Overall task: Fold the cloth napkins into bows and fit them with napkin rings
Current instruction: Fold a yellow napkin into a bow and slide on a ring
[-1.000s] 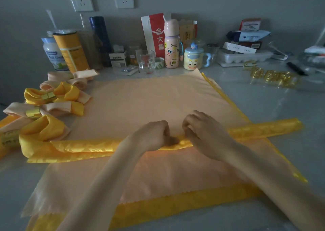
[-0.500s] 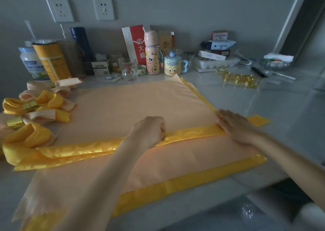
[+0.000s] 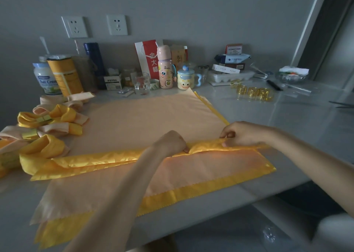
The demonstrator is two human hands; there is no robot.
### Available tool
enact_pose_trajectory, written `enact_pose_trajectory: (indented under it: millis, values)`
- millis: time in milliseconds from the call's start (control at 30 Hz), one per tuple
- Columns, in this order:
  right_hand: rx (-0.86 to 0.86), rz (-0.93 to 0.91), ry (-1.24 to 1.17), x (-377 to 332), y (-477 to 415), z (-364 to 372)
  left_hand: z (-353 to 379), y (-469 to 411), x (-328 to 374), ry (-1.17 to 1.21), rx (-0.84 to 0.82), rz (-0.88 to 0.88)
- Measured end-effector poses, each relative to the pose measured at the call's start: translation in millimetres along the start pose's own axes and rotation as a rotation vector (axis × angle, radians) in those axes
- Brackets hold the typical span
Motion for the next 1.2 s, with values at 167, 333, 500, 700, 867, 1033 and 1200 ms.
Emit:
enact_pose_trajectory:
  millis: [167,333,500,700,867,1033,1200]
  values:
    - [-0.204,0.031,-0.354,-44,28,2,-6,0,-1,0.049,-0.1,-0.074]
    - [-0.178,-0.005,-0.746,-101,44,35,-9,3,0,0.173,-0.148,-0.05]
    - [-0.098,-0.135,-0.698,-106,33,43,-12,10,-6,0.235,-0.199,-0.035]
    - [0.352,-0.244,-0.475,-84,2,60,-14,9,-16,0.088,-0.119,0.01]
    - [0.331,-0.307,-0.283,-80,-4,69,-9,14,-21,0.133,0.101,0.077]
    - [0.34,-0.389,-0.001,-93,-8,64,-39,22,-46,0.044,0.319,0.149]
    - [0.375,-0.564,0.095,-105,-4,76,-65,38,-80,-0.232,0.1,0.009]
Point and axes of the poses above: each hand's wrist, its own y-axis away from the middle knuckle, its own z-axis out of the palm, x = y × z, the point moved 1 cm from there along -y, towards the middle knuckle
